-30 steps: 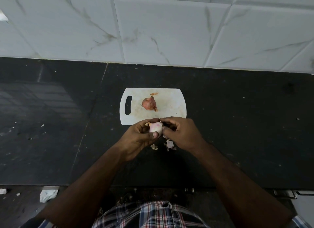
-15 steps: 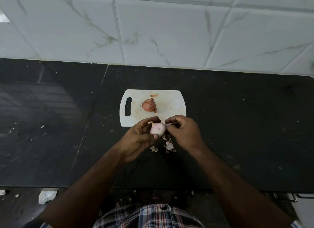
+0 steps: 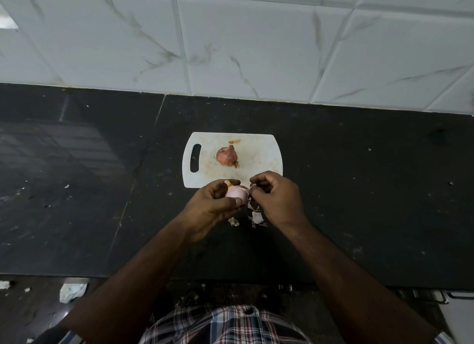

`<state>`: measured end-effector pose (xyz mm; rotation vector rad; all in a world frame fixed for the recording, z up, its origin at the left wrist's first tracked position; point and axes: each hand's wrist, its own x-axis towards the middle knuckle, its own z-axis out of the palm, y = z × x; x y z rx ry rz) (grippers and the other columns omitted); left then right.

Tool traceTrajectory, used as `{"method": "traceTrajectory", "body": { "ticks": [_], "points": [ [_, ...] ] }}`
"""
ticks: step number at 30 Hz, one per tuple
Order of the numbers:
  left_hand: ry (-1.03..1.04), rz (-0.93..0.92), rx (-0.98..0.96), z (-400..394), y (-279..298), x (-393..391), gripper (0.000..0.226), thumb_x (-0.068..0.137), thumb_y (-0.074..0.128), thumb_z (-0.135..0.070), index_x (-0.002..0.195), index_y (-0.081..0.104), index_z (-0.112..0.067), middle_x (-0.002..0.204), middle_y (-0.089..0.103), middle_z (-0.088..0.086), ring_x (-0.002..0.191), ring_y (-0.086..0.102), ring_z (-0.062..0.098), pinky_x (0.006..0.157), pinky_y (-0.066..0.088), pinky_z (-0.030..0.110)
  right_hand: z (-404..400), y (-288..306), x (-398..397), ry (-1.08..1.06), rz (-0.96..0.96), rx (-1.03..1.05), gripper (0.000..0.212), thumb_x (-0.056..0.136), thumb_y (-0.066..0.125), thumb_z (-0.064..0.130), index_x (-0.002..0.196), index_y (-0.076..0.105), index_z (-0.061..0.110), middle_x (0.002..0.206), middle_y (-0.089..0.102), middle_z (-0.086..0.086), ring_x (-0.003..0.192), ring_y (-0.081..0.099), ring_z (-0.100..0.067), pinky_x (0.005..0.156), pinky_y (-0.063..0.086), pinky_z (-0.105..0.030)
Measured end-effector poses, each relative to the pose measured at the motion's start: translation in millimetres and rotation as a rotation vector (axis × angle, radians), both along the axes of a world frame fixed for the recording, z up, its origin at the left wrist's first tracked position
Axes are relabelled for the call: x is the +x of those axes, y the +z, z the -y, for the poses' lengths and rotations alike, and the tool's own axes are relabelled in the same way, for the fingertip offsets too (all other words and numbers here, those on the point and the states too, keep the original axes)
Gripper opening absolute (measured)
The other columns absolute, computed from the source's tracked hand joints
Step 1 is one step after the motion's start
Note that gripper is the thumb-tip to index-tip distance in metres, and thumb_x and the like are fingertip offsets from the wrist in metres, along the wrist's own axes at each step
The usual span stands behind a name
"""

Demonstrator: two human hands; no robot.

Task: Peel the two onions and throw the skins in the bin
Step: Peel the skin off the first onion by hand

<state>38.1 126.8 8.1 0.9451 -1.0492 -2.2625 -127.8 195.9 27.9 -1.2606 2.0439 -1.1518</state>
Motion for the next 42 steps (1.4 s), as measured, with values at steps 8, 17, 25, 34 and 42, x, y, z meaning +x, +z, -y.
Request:
{"method": "traceTrajectory", "body": {
  "ticks": [8, 17, 25, 34, 42],
  "points": [
    [-0.054, -0.013, -0.031, -4, 3, 4, 0.045, 0.085, 0.063, 0.014, 0.125, 0.063, -0.007, 0.124, 0.066, 0.019, 0.099, 0.069, 0.025, 0.077, 0.058, 0.028, 1, -5, -9, 0.016, -0.126, 0.099, 0.02, 0.089, 0.066, 0.011, 0.106, 0.075, 0.014, 0.093, 0.074, 0.002, 0.073, 0.061, 0.002, 0.063, 0.044, 0.0],
    [-0.074, -0.063, -0.03, -5, -3, 7, 0.048, 0.071, 0.064, 0.009, 0.115, 0.063, -0.009, 0.123, 0.065, 0.017, 0.099, 0.068, 0.026, 0.077, 0.059, 0.029, -3, -11, -13, 0.021, -0.244, 0.203, 0.021, 0.09, 0.062, 0.009, 0.108, 0.073, 0.012, 0.102, 0.075, -0.003, 0.087, 0.066, -0.012, 0.072, 0.047, -0.014],
    [-0.02, -0.067, -0.056, 3, -2, 12, 0.05, 0.069, 0.062, 0.015, 0.114, 0.065, -0.007, 0.125, 0.064, 0.018, 0.107, 0.066, 0.028, 0.084, 0.059, 0.032, -7, -6, -20, 0.056, -0.04, 0.241, 0.028, 0.092, 0.068, 0.026, 0.118, 0.072, 0.02, 0.118, 0.072, 0.003, 0.106, 0.067, -0.011, 0.091, 0.05, -0.023],
    [-0.02, -0.053, -0.145, -3, 4, 7, 0.035, 0.079, 0.063, 0.021, 0.093, 0.074, -0.009, 0.116, 0.072, 0.01, 0.105, 0.07, 0.027, 0.083, 0.059, 0.033, -7, 11, 2, 0.221, 0.586, 0.195, 0.024, 0.086, 0.076, 0.012, 0.11, 0.072, 0.015, 0.098, 0.078, -0.007, 0.09, 0.075, -0.025, 0.082, 0.062, -0.04],
    [-0.027, 0.006, -0.233, -5, 4, 8, 0.04, 0.073, 0.072, 0.019, 0.105, 0.068, -0.004, 0.118, 0.071, 0.014, 0.11, 0.069, 0.03, 0.088, 0.059, 0.039, -9, 5, 5, 0.189, 0.273, 0.188, 0.028, 0.085, 0.074, 0.025, 0.111, 0.07, 0.017, 0.093, 0.076, 0.002, 0.083, 0.074, -0.016, 0.074, 0.064, -0.04]
  ]
}}
